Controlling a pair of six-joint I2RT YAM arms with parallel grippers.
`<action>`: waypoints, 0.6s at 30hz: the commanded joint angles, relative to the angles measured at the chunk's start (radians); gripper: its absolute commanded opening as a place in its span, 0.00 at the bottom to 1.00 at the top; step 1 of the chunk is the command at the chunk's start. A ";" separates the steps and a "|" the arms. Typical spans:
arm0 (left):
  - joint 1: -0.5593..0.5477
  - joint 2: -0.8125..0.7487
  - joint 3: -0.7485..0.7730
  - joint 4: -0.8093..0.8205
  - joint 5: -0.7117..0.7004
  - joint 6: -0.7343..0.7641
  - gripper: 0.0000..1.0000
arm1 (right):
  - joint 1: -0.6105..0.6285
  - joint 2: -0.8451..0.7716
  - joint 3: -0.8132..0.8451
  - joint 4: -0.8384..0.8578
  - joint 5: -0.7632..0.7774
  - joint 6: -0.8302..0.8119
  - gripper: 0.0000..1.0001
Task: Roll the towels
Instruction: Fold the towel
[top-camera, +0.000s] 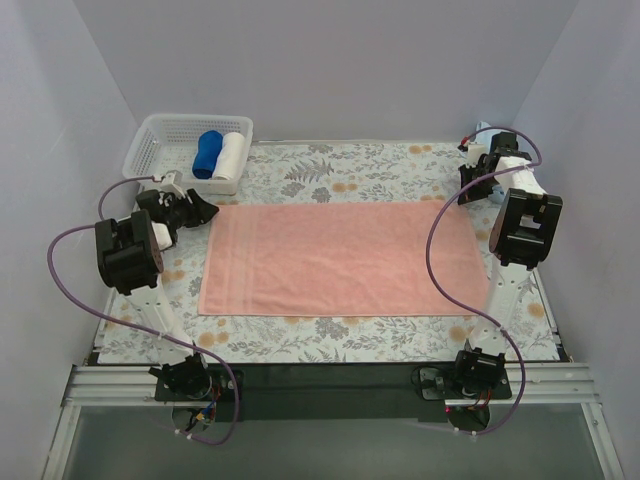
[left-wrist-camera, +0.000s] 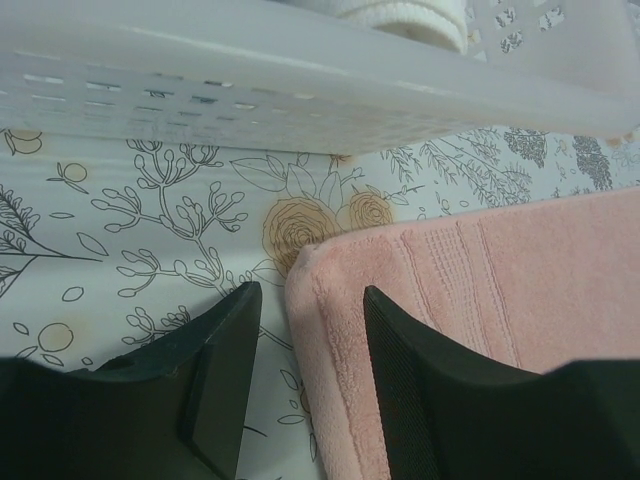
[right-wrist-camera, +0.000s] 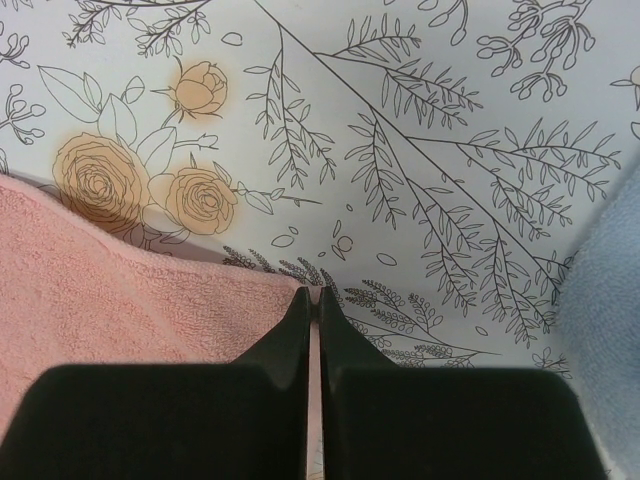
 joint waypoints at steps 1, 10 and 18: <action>0.006 0.018 0.021 0.009 0.027 -0.018 0.42 | 0.002 -0.033 0.014 -0.029 0.034 -0.015 0.01; 0.003 0.053 0.041 0.012 0.027 -0.032 0.38 | 0.002 -0.028 0.019 -0.035 0.036 -0.021 0.01; -0.018 0.091 0.096 -0.035 0.039 -0.029 0.35 | 0.002 -0.017 0.031 -0.043 0.036 -0.022 0.01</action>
